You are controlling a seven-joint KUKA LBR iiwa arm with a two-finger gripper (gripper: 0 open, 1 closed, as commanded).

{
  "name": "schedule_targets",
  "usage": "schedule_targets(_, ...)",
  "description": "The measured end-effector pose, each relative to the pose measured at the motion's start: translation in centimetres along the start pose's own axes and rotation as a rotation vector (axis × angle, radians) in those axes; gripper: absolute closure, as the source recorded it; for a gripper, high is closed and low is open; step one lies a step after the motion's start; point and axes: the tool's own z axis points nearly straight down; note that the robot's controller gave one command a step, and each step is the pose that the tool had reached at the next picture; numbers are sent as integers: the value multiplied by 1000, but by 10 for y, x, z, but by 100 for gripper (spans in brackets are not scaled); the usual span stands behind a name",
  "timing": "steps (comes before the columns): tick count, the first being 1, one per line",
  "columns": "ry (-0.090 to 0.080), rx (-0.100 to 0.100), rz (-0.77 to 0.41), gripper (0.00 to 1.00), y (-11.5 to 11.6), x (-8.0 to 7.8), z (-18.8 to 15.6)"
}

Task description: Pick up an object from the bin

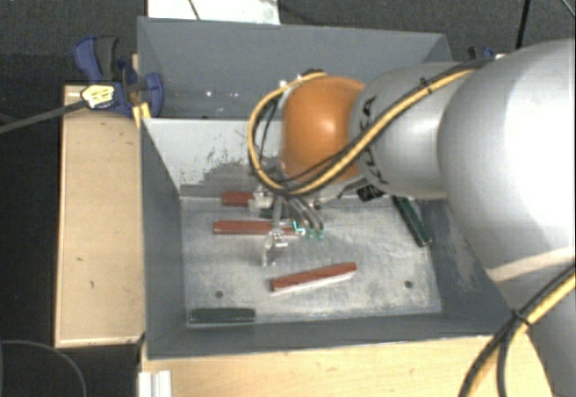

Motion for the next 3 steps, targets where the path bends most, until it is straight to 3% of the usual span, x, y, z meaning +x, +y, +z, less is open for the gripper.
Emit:
schedule_targets(1,-27,-7,4,100,3,-6,-5)
schedule_targets(2,-27,-7,4,100,3,-6,-5)
schedule_targets(3,-12,3,-13,100,-3,7,-147)
